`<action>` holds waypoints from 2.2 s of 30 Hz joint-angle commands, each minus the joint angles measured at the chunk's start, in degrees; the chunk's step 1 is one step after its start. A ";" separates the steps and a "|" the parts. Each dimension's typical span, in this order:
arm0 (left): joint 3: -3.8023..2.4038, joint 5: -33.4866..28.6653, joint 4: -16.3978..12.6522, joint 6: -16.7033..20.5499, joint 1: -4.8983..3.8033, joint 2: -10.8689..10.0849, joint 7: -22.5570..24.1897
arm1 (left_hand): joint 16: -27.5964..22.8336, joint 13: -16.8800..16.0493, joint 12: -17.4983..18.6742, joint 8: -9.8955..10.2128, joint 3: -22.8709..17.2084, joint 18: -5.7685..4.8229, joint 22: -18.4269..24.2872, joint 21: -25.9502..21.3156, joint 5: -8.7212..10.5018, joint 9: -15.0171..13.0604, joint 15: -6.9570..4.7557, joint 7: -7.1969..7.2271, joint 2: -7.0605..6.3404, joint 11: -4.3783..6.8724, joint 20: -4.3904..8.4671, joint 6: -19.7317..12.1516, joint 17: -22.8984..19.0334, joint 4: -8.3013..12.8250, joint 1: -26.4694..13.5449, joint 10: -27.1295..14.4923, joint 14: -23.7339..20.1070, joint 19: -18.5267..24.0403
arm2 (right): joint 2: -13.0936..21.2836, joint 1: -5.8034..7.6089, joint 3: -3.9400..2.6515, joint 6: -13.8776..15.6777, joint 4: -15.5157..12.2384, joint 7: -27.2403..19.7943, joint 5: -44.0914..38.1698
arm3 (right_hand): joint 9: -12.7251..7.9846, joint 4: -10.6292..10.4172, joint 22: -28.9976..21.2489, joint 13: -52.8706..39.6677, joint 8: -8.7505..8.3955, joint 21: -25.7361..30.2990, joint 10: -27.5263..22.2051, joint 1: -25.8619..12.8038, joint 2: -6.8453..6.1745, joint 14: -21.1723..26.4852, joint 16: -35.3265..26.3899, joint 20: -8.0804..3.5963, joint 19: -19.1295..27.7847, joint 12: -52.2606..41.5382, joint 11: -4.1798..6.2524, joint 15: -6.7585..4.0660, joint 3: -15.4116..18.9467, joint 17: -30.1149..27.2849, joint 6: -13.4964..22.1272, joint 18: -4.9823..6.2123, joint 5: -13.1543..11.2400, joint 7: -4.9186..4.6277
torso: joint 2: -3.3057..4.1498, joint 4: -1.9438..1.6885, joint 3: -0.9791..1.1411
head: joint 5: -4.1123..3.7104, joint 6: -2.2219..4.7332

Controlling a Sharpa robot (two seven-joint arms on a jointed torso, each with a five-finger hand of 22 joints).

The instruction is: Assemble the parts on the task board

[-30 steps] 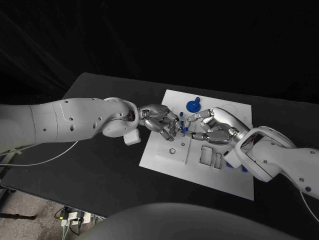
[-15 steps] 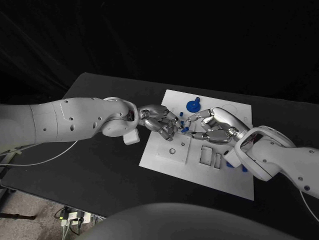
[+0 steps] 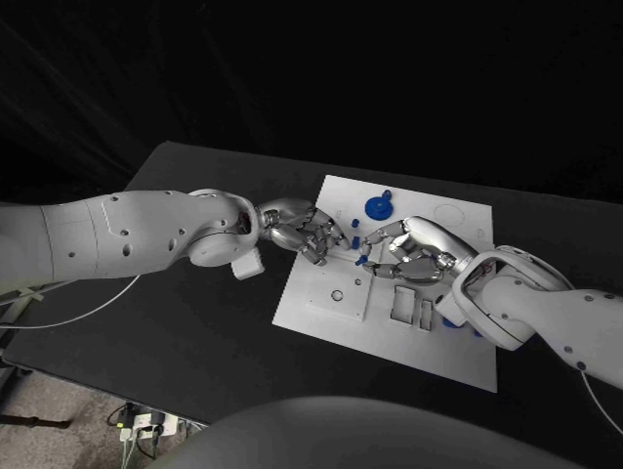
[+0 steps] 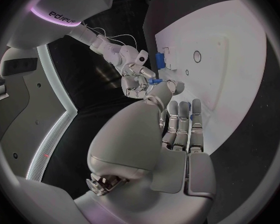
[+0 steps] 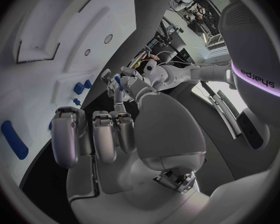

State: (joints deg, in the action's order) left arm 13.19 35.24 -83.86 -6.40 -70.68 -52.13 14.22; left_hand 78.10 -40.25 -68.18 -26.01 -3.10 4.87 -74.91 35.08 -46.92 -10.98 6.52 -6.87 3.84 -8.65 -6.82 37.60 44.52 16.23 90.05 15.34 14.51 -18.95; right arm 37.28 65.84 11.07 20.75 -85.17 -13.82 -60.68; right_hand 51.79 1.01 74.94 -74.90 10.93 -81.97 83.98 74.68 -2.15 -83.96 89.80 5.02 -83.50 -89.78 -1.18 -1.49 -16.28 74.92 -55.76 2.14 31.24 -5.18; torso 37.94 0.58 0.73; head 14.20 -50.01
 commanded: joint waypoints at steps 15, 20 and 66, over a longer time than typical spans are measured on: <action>-0.09 0.27 -2.80 9.20 -0.05 -2.25 4.70 | -3.81 2.75 2.75 -4.21 0.29 0.23 -1.28 0.78 -0.93 -0.49 -0.84 -1.06 -0.67 1.14 0.02 -3.16 -3.31 0.07 -1.72 0.11 0.62 -0.25 | -2.13 -1.82 0.06 -3.09 3.67 5.46 -11.28 | 0.32 -0.07 11.88 -15.10 0.15 0.39 6.02 0.70 0.30 -6.04 0.20 0.18 0.55 -0.22 -0.52 0.43 -0.05 15.08 0.03 0.25 -0.19 -0.12 | 0.02 0.09 0.03 | 0.27 0.01; -0.09 0.27 -2.99 9.19 -0.06 -2.35 4.82 | -4.80 3.47 3.26 -5.02 0.19 0.30 -1.28 0.87 -0.90 -0.52 -0.81 -1.16 -0.70 1.12 -0.07 -3.45 -4.26 0.07 -1.79 0.26 0.89 -0.29 | -2.51 -2.03 0.07 -3.07 4.09 5.88 -12.18 | 0.34 -0.06 11.88 -15.10 0.15 0.39 6.02 0.73 0.32 -6.04 0.20 0.19 0.55 -0.22 -0.52 0.44 -0.06 15.08 0.04 0.25 -0.21 -0.13 | 0.03 0.12 0.01 | 0.34 0.01; -0.08 0.27 -2.82 7.73 -0.05 -1.91 3.64 | -5.45 4.13 3.66 -5.73 0.03 0.30 -1.28 0.89 -0.88 -0.48 -0.70 -1.15 -0.46 0.97 -0.23 -3.76 -5.01 -0.03 -1.82 0.32 1.08 -0.17 | -3.39 -2.91 0.07 -0.19 3.77 8.59 -18.20 | 0.52 0.08 11.80 -15.10 0.16 0.59 6.02 0.96 0.36 -6.04 0.20 0.24 0.73 -0.22 -0.56 0.47 -0.09 15.08 0.06 0.31 -0.21 -0.18 | 0.01 0.12 0.03 | 0.63 0.01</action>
State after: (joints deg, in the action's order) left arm 13.15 35.49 -86.61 2.09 -70.70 -54.17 17.69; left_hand 72.96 -36.18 -64.74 -31.40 -2.95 4.87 -74.91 35.65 -47.58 -11.42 5.83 -8.06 3.24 -7.76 -6.63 34.37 39.57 16.38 88.55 15.67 15.19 -19.15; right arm 33.97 62.99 11.12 20.03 -81.26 -6.36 -76.35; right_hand 52.23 1.09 74.91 -74.92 10.89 -81.74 83.98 74.98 -1.85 -83.93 89.80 5.22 -83.30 -89.78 -1.17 -1.53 -16.20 74.94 -55.43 2.15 30.81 -5.37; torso 37.94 0.71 0.75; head 14.84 -50.01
